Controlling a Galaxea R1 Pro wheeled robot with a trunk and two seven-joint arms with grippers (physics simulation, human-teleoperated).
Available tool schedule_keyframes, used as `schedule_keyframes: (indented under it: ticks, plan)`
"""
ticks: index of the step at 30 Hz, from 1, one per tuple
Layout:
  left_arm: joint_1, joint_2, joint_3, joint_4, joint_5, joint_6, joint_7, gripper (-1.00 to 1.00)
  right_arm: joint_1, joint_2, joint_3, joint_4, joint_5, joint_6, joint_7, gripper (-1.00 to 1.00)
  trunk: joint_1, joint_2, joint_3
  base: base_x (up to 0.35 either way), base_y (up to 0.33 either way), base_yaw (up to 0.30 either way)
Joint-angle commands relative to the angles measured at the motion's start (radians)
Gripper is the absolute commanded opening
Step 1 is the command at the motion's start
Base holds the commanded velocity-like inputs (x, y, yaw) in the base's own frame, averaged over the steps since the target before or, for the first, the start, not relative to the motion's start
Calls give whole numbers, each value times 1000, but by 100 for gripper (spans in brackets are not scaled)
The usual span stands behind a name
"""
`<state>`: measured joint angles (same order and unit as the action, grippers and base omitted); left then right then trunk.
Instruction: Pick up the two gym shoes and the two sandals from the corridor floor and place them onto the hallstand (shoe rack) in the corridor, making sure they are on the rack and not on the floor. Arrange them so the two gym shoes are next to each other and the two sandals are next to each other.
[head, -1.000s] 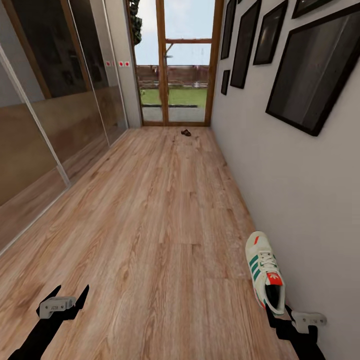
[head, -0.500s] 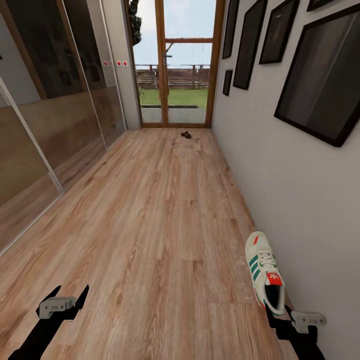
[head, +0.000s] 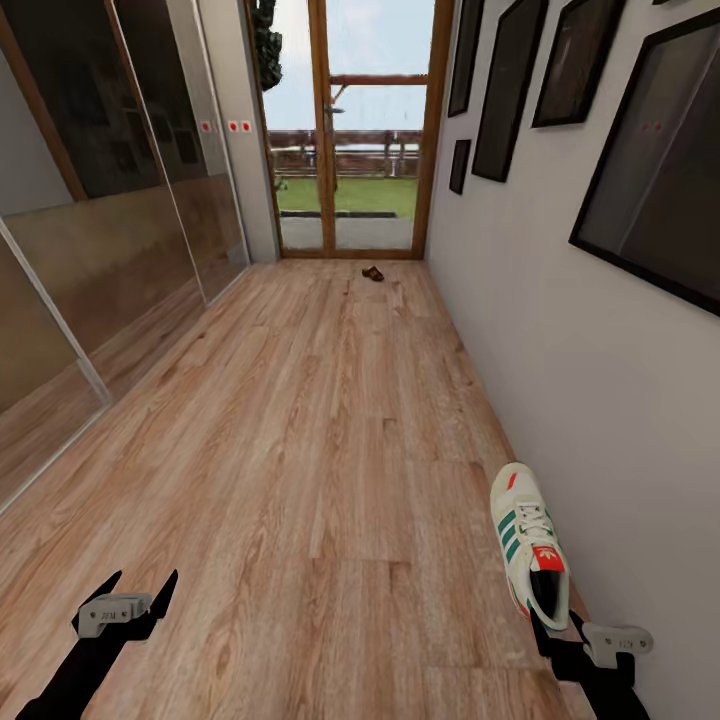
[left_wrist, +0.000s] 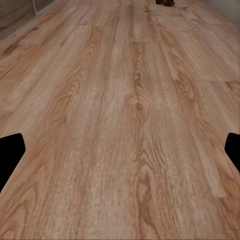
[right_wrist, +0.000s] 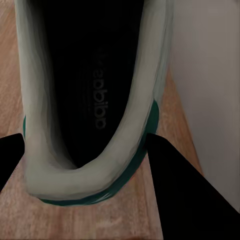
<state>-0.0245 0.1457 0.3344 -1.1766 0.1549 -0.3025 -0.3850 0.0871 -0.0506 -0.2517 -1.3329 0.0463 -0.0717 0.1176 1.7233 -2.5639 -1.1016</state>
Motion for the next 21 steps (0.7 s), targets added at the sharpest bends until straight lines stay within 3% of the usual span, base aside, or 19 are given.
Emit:
schedule_keyframes:
  ticks: [1, 21]
  plan:
    - [0, 0, 0, 0, 0, 0, 0, 100, 0, 0, 0, 0, -2, 0, -1, -100, 0, 0, 0, 328, 0, 0]
    - [0, 0, 0, 0, -1, -1, -1, 100, 0, 0, 0, 0, -2, -2, -2, -100, 0, 0, 0, 328, 0, 0]
